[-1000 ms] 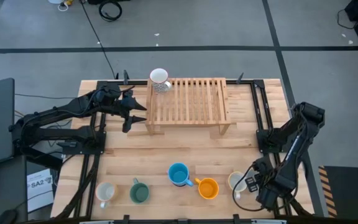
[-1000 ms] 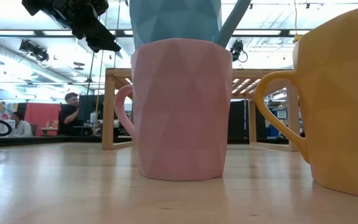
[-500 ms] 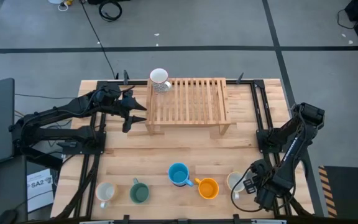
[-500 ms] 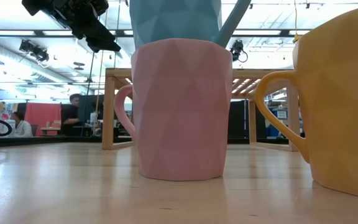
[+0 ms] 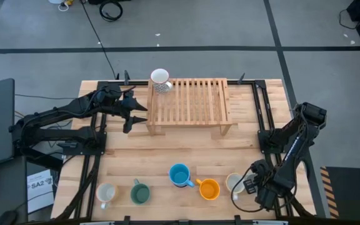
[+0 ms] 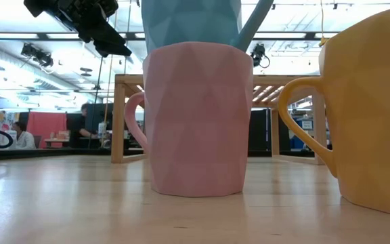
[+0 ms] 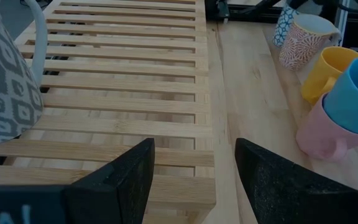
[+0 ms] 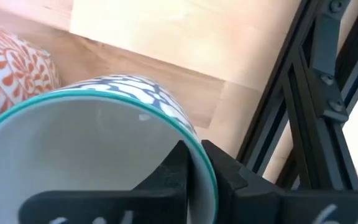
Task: Place coffee mugs
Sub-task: Put the right blue mug on the shelf
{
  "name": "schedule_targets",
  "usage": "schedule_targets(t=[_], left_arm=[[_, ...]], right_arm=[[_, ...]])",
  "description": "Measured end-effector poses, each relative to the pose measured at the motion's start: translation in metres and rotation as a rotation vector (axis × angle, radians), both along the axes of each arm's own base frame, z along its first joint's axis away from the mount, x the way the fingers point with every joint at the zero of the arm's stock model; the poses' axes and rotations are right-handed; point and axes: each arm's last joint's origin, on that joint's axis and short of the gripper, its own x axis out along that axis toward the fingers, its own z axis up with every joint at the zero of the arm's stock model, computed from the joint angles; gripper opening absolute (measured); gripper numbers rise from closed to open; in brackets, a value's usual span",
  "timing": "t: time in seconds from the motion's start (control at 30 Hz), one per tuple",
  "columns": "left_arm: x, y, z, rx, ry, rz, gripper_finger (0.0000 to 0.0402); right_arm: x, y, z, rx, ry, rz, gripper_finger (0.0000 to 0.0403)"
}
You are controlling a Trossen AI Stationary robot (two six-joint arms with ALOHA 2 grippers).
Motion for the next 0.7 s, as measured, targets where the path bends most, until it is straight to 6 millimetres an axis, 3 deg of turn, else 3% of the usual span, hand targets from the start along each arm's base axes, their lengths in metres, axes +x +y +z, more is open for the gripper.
schedule_targets(t=[0.37,0.7], left_arm=[[0.000,0.000,0.000,0.000,0.000,0.000,0.0231],[0.000,0.000,0.000,0.000,0.000,0.000,0.0231]], right_arm=[[-0.001,-0.009,0.008,0.001,-0.001,-0.007,0.0036],[-0.010,-0.040,0.043,0.027,-0.030,-0.041,0.0031]])
